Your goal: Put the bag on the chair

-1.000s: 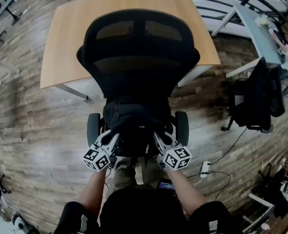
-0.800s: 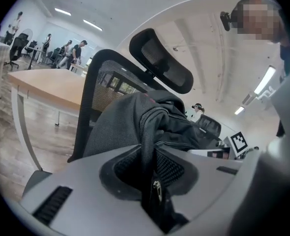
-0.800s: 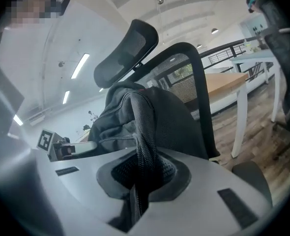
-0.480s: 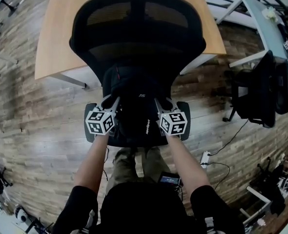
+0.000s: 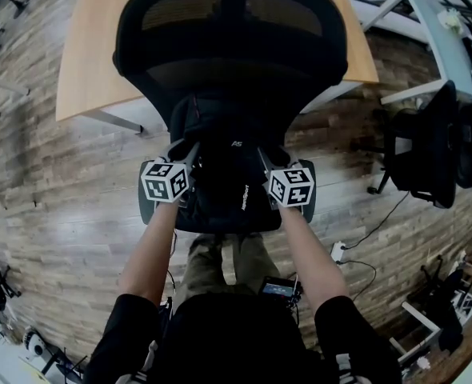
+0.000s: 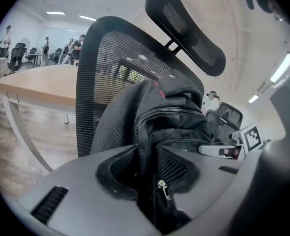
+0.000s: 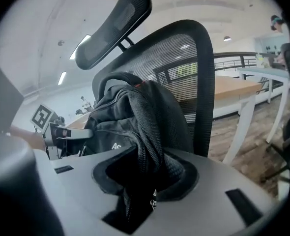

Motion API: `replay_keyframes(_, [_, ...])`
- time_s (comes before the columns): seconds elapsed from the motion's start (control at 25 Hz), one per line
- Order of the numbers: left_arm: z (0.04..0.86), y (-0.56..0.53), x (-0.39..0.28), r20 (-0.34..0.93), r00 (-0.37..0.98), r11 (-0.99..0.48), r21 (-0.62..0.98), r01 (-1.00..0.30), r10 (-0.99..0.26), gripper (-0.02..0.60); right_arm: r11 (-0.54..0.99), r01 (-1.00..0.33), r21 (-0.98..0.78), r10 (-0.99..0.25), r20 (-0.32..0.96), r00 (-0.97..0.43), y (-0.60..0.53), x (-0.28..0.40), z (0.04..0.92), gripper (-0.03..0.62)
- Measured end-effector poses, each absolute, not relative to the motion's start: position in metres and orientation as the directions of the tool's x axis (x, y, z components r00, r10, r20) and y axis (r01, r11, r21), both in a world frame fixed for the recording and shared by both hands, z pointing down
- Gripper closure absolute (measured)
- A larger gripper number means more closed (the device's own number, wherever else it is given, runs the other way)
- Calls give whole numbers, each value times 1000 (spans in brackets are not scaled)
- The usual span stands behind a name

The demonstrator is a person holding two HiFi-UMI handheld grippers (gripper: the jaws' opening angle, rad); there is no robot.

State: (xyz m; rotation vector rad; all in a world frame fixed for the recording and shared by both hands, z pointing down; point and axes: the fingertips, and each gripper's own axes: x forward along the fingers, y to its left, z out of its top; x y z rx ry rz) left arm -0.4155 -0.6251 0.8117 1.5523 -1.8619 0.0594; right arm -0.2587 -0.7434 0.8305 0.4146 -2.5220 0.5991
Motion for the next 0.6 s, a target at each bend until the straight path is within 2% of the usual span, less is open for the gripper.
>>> replay_keyframes(0.12, [811,-621,-412,533,-35,275,379,-883,-846,476,841,-415,-346,-181,544,-819,-739,-254,830,466])
replay_keyframes(0.32, [807,-611,-415,543,-40,284,374,-883,-839,415,827,-426,-367,-179,547,-818,-738,-250,828,389])
replay_keyframes(0.44, [800,-602,-415,530,-58,294,371,-881,-846,399,830,-410,-378,-165,536,-828,-736,-248,822,307])
replay_keyframes(0.6, [784,-595,-415,494,-90,301,365,-881,-865,393,839,-400,-369,-174,514,-840,-735,-240,808,281])
